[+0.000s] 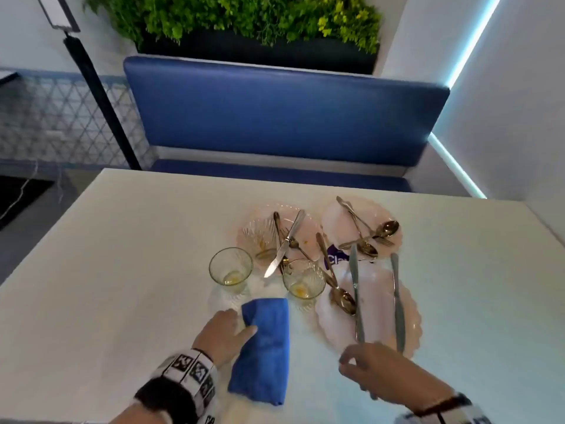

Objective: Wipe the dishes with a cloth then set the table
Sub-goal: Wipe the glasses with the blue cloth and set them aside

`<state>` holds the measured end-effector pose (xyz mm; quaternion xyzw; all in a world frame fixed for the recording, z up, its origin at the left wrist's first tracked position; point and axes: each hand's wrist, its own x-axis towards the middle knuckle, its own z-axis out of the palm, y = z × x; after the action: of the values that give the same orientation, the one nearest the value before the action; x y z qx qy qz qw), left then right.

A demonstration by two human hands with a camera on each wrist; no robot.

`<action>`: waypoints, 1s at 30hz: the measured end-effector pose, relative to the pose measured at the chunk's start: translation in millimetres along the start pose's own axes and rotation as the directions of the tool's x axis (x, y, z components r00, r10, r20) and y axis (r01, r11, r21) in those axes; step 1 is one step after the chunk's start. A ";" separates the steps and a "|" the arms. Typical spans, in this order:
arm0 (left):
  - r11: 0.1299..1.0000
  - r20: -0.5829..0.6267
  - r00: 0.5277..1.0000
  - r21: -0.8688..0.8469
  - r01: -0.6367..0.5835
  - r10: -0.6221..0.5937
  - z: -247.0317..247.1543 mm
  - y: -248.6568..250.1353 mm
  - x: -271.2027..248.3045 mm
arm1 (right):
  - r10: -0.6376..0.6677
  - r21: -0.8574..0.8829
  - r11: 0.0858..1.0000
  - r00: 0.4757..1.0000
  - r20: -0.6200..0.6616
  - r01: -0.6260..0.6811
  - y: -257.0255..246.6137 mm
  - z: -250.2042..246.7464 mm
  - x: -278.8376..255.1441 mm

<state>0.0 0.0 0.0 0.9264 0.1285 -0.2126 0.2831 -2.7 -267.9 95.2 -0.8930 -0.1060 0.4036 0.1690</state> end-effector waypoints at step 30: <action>0.989 -0.482 0.868 -0.015 -0.147 0.122 -51.2 20.5 21.2 | 0.037 0.889 0.164 0.898 -0.439 0.428 -62.0 -36.4 67.2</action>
<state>42.3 15.6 38.1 0.9492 0.1352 0.0468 0.2803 65.3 -196.8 95.7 -0.6142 0.0900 0.1794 0.7632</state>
